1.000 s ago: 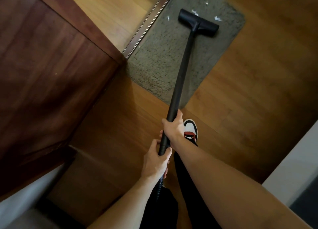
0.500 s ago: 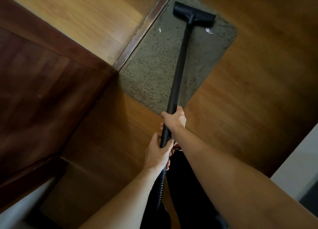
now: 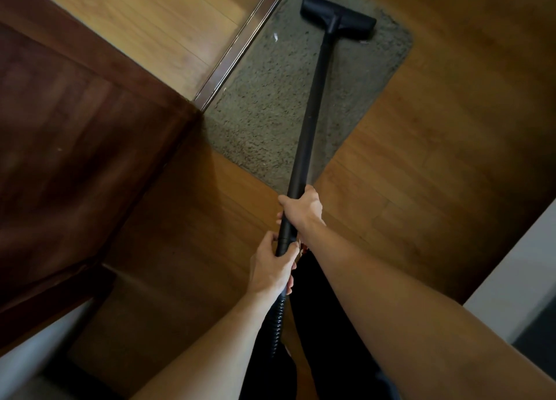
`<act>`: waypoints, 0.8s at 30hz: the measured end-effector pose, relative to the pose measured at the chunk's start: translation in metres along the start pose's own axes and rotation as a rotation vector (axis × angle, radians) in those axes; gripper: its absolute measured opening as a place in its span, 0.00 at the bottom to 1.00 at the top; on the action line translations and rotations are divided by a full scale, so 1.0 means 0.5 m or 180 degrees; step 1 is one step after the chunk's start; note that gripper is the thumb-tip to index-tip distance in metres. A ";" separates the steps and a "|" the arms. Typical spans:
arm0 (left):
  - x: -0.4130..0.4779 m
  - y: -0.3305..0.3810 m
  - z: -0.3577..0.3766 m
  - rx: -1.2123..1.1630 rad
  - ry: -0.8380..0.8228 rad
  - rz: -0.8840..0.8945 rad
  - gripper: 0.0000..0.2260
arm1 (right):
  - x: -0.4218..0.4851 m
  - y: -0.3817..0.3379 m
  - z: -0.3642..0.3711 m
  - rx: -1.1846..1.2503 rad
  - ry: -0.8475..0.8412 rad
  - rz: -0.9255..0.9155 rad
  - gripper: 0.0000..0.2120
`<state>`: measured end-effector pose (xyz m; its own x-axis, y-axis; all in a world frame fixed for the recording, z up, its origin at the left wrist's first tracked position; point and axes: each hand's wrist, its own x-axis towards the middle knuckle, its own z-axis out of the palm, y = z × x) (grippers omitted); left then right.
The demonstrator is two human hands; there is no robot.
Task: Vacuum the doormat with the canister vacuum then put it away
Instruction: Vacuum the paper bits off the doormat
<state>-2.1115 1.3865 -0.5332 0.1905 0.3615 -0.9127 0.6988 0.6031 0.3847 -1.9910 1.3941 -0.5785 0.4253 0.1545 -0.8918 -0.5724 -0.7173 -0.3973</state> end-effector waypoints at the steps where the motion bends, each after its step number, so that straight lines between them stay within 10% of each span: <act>1: -0.003 -0.011 -0.006 0.0003 -0.0006 0.0005 0.07 | -0.008 0.014 0.003 -0.0013 -0.0048 -0.0015 0.16; 24: -0.148 -0.308 -0.166 -0.0066 0.0186 0.0076 0.05 | -0.209 0.309 0.165 -0.0257 -0.0196 -0.0299 0.17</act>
<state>-2.2907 1.3259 -0.5135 0.1660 0.4165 -0.8938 0.6800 0.6081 0.4097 -2.1816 1.3229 -0.5648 0.4290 0.2632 -0.8641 -0.4728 -0.7497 -0.4631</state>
